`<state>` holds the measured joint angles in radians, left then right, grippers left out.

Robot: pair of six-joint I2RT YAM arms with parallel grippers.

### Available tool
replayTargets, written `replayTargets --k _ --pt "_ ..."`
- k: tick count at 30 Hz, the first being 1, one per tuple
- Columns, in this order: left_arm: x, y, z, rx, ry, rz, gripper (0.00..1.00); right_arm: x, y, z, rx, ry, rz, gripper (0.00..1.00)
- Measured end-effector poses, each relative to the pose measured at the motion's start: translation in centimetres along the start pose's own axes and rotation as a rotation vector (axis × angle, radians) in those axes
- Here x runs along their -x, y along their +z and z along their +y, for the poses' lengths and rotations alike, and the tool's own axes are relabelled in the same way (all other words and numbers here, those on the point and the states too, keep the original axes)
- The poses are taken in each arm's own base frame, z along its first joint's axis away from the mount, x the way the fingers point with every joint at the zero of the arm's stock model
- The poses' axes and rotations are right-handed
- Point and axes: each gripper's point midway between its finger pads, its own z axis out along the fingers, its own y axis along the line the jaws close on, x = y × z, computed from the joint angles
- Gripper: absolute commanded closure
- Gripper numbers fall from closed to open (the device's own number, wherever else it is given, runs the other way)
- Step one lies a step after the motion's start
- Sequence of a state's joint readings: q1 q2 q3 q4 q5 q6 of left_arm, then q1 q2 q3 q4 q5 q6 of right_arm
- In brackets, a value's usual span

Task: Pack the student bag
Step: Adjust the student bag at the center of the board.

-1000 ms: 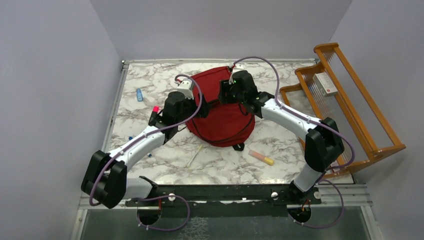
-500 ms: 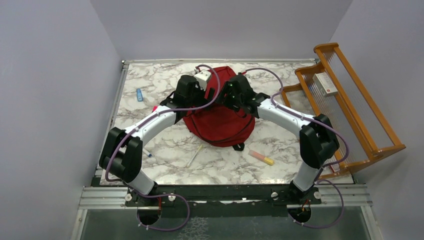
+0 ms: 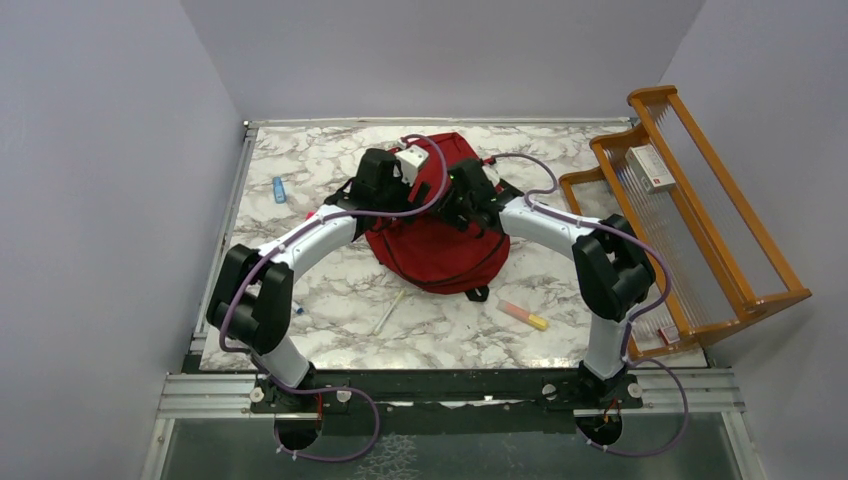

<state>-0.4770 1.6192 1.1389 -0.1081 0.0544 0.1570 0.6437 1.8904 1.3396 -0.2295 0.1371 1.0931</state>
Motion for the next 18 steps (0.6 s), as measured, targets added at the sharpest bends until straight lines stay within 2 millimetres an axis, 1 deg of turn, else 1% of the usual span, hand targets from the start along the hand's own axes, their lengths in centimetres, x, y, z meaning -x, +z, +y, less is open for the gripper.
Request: replayTargets --k 1,3,5,10,12,14,16,18 --pt "-0.1 0.1 0.0 0.000 0.004 0.003 0.16 0.0 0.1 -0.1 -0.001 0.004 -0.001 0.66" --pt "-0.1 0.2 0.1 -0.002 0.017 0.008 0.17 0.0 0.2 -0.5 -0.005 0.011 -0.002 0.69" --pt "0.0 0.3 0.2 -0.001 0.024 0.008 0.16 0.1 0.5 -1.1 -0.012 0.017 -0.005 0.75" --pt "-0.1 0.7 0.3 -0.007 0.047 0.011 0.16 -0.1 1.1 -3.4 -0.049 0.024 -0.003 0.93" --pt "0.1 0.9 0.3 -0.010 0.059 0.010 0.16 -0.1 1.4 -4.6 -0.065 0.024 -0.003 0.98" --pt "0.3 1.3 0.2 -0.022 0.070 0.009 0.16 0.1 1.6 -5.6 -0.075 0.016 -0.004 0.99" --pt "0.5 1.8 0.1 -0.034 0.081 0.007 0.16 0.5 1.7 -6.2 -0.075 0.008 -0.005 0.99" --pt "0.8 2.4 0.0 -0.045 0.092 0.005 0.16 0.9 1.6 -6.4 -0.065 0.000 -0.005 0.91"
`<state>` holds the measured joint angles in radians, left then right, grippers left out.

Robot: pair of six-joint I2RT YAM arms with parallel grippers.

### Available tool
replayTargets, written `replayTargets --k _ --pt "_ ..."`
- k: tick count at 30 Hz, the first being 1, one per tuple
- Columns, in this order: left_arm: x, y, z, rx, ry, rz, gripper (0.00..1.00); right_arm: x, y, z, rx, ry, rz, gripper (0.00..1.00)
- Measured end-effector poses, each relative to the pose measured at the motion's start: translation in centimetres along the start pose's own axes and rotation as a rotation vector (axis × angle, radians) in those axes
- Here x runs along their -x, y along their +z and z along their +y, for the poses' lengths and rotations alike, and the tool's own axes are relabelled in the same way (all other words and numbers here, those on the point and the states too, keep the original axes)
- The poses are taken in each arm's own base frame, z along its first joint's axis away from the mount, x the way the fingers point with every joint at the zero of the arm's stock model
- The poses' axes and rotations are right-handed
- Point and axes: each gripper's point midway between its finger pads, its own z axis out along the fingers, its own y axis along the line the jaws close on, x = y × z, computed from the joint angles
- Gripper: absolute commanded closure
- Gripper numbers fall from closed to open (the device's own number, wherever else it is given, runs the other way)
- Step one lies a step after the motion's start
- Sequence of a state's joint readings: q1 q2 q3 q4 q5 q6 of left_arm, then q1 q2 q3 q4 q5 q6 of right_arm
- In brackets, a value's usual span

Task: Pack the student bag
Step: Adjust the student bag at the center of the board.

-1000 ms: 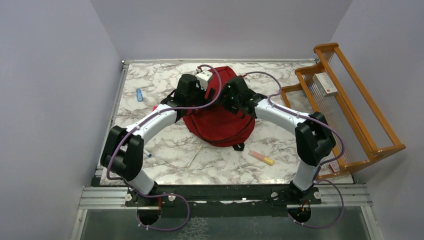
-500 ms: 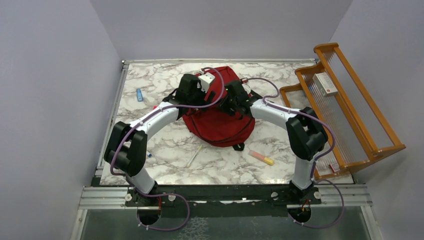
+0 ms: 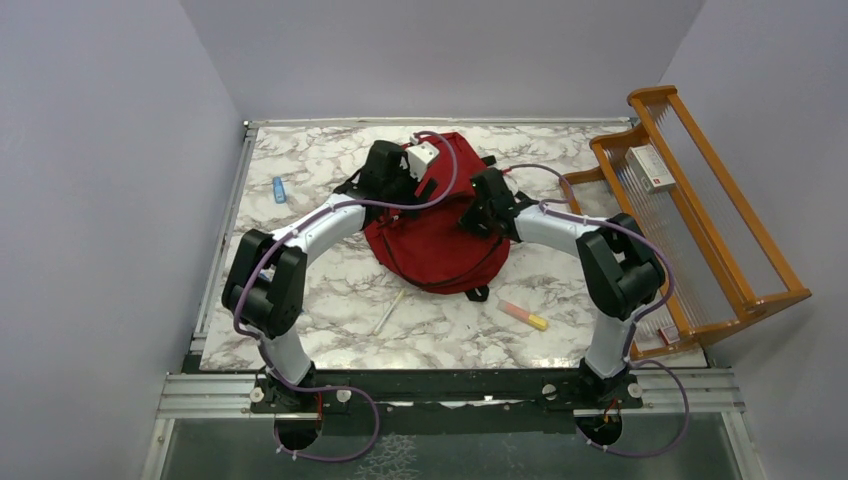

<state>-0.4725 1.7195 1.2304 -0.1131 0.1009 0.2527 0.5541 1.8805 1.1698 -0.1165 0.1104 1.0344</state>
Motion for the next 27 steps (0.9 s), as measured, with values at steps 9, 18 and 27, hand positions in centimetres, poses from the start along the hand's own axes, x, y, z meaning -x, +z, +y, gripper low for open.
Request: replayTargets --k 9,18,27 --pt "0.4 0.6 0.6 0.017 0.031 -0.001 0.16 1.9 -3.1 2.8 0.133 0.024 0.006 0.50" --pt "-1.0 -0.3 0.6 0.041 0.033 0.007 0.16 3.3 -4.1 7.2 0.228 0.160 0.029 0.44" --pt "-0.5 -0.7 0.8 0.048 0.045 -0.012 0.16 2.4 -1.0 6.5 0.156 0.207 0.068 0.64"
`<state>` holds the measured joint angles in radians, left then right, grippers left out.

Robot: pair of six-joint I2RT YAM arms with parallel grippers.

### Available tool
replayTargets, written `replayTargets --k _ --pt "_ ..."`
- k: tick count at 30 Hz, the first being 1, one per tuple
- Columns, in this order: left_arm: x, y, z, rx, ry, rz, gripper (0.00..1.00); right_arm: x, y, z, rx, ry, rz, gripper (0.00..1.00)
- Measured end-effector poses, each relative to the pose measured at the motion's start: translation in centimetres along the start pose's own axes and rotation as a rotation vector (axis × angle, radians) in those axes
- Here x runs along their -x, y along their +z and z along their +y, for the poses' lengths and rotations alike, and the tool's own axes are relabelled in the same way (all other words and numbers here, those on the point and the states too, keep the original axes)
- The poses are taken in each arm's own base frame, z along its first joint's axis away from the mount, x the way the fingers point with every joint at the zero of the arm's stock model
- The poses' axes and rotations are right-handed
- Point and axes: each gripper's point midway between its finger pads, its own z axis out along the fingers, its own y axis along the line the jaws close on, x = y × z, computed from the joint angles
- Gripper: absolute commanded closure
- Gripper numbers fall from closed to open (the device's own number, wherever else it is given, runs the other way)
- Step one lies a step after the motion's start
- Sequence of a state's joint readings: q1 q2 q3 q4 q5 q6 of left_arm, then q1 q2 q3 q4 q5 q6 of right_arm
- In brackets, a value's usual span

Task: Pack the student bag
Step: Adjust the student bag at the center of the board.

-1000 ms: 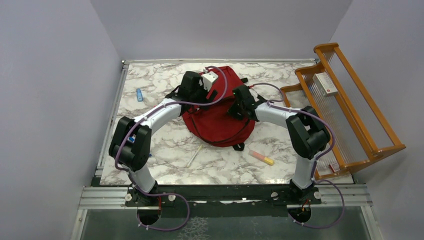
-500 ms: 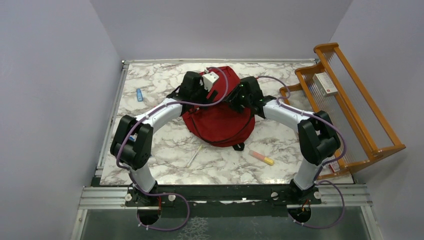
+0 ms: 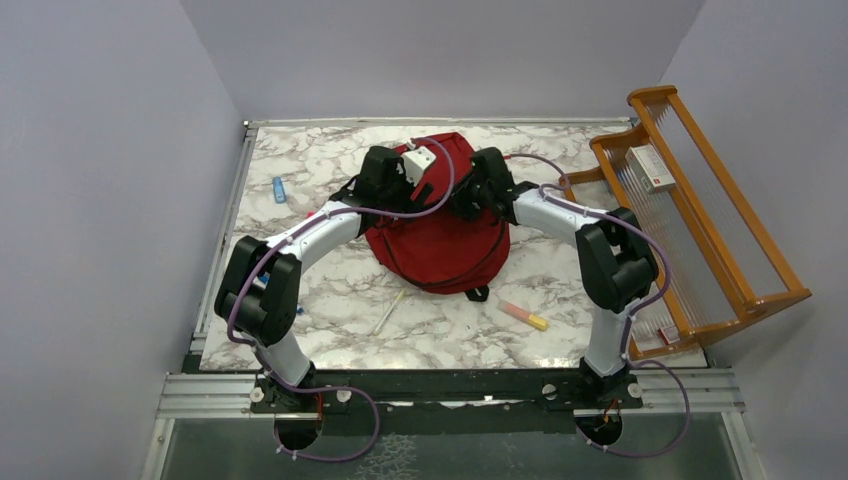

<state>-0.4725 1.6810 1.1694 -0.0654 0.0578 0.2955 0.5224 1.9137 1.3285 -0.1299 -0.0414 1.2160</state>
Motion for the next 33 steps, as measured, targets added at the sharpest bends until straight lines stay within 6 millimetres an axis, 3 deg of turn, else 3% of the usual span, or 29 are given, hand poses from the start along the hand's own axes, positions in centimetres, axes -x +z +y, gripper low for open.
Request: replayTargets --k 9,15,22,27,33 --pt "0.0 0.0 0.0 0.000 0.005 -0.001 0.16 0.0 0.6 -2.0 -0.057 -0.003 -0.021 0.99" --pt "0.4 0.0 -0.2 -0.015 0.005 -0.010 0.16 0.0 0.5 -3.4 -0.068 -0.061 -0.039 0.99" --pt "3.2 0.3 -0.4 -0.059 0.003 -0.071 0.16 0.6 -1.1 -4.6 -0.062 -0.214 -0.059 1.00" --pt "4.0 1.4 -1.5 -0.116 -0.012 -0.081 0.16 2.9 -1.6 -5.6 -0.032 -0.337 -0.026 0.99" --pt "4.9 2.7 -3.9 -0.173 0.006 -0.072 0.16 9.2 -1.2 -5.4 0.009 -0.476 -0.012 0.96"
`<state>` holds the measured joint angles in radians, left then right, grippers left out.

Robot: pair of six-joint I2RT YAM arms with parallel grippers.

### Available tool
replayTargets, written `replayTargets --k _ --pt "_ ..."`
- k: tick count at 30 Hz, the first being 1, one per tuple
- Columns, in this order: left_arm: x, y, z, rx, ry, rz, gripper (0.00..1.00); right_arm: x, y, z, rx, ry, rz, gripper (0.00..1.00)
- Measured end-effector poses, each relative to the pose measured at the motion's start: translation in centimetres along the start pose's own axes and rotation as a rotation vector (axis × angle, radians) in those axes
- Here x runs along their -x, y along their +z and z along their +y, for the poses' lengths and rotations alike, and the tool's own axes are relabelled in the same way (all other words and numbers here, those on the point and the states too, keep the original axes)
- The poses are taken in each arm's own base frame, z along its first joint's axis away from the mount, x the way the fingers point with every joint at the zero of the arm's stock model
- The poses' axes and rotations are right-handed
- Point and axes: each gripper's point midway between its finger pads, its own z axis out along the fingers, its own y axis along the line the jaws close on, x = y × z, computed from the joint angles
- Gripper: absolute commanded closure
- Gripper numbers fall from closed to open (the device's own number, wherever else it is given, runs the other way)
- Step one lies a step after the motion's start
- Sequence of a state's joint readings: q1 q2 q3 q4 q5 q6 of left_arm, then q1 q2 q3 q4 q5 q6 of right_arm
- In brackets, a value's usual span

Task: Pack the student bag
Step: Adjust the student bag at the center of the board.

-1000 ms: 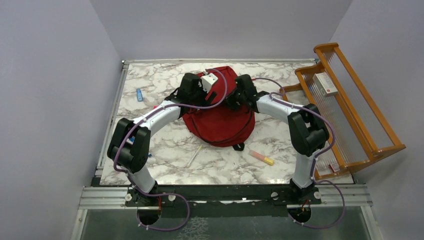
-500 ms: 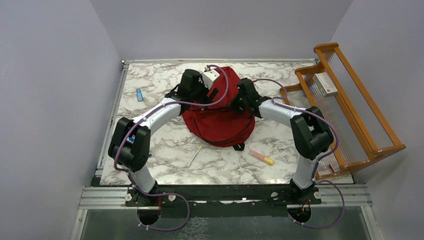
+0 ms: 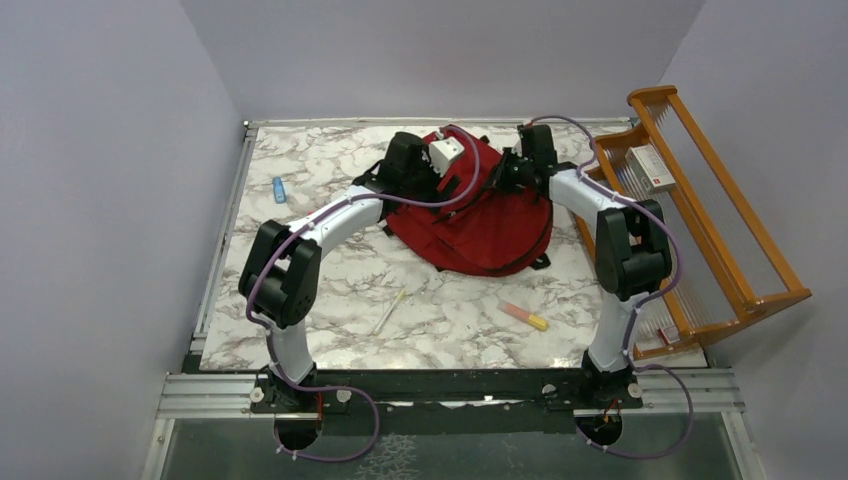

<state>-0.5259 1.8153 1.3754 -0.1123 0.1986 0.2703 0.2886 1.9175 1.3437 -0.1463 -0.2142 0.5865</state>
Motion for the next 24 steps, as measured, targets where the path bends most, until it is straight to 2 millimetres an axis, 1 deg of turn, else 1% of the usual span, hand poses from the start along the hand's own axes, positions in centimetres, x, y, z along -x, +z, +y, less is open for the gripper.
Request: replayTargets --k 3,5,8,11,13,16,19,22,23,24 --pt "0.2 0.8 -1.2 -0.026 0.010 0.011 0.16 2.1 0.7 -0.2 0.018 -0.053 0.010 0.85" --pt "0.1 1.2 -1.8 -0.039 0.015 0.021 0.16 2.5 0.8 -0.1 0.040 -0.066 0.016 0.79" --pt "-0.5 1.3 -2.2 -0.047 0.013 0.042 0.16 1.4 0.6 0.1 0.070 -0.051 0.035 0.76" --pt "-0.7 1.2 -2.1 -0.048 0.011 0.050 0.16 -0.7 0.4 -0.6 0.070 -0.006 0.073 0.75" --pt "-0.7 1.2 -2.0 -0.046 0.012 0.050 0.16 -1.7 0.4 -0.9 0.067 0.014 0.095 0.74" --pt "-0.8 1.2 -2.0 -0.045 0.012 0.051 0.16 -1.9 0.4 -0.7 0.070 0.035 0.101 0.73" --pt "-0.8 1.2 -2.0 -0.045 0.012 0.051 0.16 -1.9 0.3 -0.6 0.071 0.052 0.097 0.68" --pt "-0.7 1.2 -2.0 -0.045 0.012 0.051 0.16 -2.2 0.0 -0.7 0.069 0.068 0.096 0.69" --pt "-0.8 1.2 -2.0 -0.045 0.012 0.051 0.16 -2.3 -0.1 -0.7 0.068 0.071 0.095 0.73" --pt "-0.8 1.2 -2.0 -0.045 0.012 0.051 0.16 -2.4 -0.3 -0.7 0.066 0.077 0.092 0.81"
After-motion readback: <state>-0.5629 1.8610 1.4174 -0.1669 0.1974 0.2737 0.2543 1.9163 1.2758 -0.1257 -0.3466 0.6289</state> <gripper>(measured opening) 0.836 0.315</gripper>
